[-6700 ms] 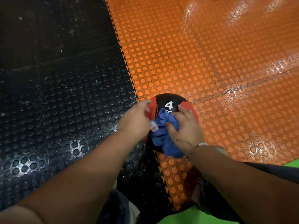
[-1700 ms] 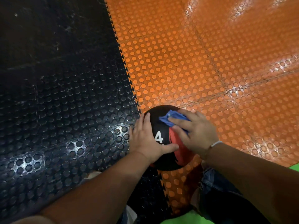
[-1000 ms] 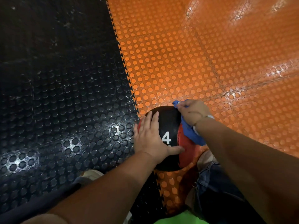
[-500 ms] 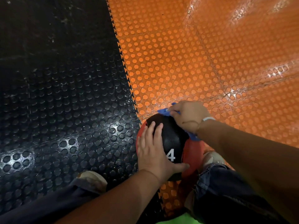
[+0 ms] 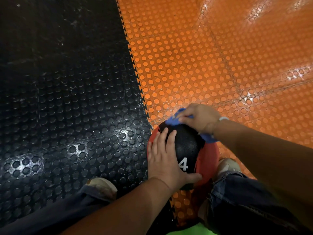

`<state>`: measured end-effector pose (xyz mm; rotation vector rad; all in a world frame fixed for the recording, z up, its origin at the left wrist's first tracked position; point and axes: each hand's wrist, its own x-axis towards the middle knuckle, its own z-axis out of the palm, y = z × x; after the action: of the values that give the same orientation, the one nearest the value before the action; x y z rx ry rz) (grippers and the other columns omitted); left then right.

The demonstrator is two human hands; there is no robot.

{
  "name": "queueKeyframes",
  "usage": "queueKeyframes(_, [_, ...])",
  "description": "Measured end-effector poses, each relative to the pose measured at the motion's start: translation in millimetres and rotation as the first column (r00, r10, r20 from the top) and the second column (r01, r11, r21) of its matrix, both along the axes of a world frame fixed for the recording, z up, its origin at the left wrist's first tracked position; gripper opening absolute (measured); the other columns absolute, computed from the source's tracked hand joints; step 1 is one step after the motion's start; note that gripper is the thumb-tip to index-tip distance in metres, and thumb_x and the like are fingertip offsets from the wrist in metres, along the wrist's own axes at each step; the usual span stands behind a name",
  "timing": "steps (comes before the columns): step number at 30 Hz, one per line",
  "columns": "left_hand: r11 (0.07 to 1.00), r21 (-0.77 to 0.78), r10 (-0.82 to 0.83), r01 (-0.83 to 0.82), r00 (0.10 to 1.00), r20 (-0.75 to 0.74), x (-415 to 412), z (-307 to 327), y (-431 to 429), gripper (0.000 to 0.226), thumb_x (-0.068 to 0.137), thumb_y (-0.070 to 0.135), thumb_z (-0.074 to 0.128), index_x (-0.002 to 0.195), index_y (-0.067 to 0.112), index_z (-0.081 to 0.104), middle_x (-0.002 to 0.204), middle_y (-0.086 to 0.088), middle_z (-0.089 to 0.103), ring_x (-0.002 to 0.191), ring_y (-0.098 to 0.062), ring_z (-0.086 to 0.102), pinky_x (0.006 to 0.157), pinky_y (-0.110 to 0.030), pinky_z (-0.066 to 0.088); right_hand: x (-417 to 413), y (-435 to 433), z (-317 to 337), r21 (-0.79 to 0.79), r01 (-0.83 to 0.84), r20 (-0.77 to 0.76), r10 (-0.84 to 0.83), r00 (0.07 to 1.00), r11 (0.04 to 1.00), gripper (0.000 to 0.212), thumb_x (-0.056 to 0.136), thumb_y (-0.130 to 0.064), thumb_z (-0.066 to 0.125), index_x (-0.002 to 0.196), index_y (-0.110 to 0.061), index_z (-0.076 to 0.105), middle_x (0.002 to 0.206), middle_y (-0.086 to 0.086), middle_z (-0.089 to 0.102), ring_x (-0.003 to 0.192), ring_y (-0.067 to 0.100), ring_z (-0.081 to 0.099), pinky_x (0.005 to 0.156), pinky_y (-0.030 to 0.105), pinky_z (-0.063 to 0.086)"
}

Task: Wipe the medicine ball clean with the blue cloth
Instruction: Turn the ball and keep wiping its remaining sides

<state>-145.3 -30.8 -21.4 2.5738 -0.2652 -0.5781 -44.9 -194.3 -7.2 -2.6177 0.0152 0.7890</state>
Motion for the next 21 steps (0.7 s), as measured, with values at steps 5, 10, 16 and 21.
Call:
queueKeyframes(5, [0.998, -0.055, -0.026, 0.028, 0.999, 0.027, -12, -4, 3, 0.133, 0.041, 0.078, 0.068, 0.139, 0.038, -0.013, 0.156, 0.009, -0.006, 0.138, -0.007, -0.021, 0.117, -0.040, -0.007, 14, -25, -9, -0.297, -0.033, -0.180, -0.021, 0.984, 0.954, 0.027, 0.091, -0.028, 0.046, 0.098, -0.013, 0.068, 0.102, 0.012, 0.064, 0.093, 0.027, 0.058, 0.076, 0.026, 0.042])
queueKeyframes(10, [0.998, -0.064, 0.020, -0.018, 0.999, 0.031, -9, -13, -2, 0.133, 0.039, 0.077, 0.070, 0.139, 0.037, -0.008, 0.157, 0.007, -0.002, 0.139, -0.009, -0.015, 0.116, -0.037, -0.006, 14, 17, -3, -0.056, -0.165, 0.028, 0.167, 0.986, 0.985, 0.025, 0.092, -0.036, 0.047, 0.106, -0.026, 0.066, 0.109, 0.003, 0.064, 0.101, 0.026, 0.057, 0.088, 0.038, 0.047])
queueKeyframes(16, [0.998, -0.053, -0.026, 0.022, 0.997, -0.074, 15, 4, 2, 0.128, 0.041, 0.083, 0.065, 0.146, 0.035, 0.011, 0.150, 0.014, 0.005, 0.140, -0.012, 0.000, 0.118, -0.037, 0.005, 13, -37, -18, -0.085, 0.465, -0.320, -0.466, 0.825, 0.881, 0.035, 0.096, -0.029, 0.044, 0.114, -0.004, 0.062, 0.123, 0.016, 0.059, 0.108, 0.028, 0.055, 0.090, 0.032, 0.044])
queueKeyframes(21, [0.850, -0.428, 0.213, -0.308, 0.943, -0.255, 77, -16, 34, 0.028, 0.076, 0.064, 0.053, 0.098, 0.049, 0.058, 0.120, 0.016, 0.048, 0.120, -0.013, 0.041, 0.106, -0.034, 0.033, -35, -54, -3, 0.381, 0.903, -0.639, -0.650, 0.411, 0.196, 0.031, 0.094, -0.034, 0.050, 0.109, -0.011, 0.063, 0.132, 0.010, 0.055, 0.098, 0.021, 0.061, 0.071, 0.022, 0.051])
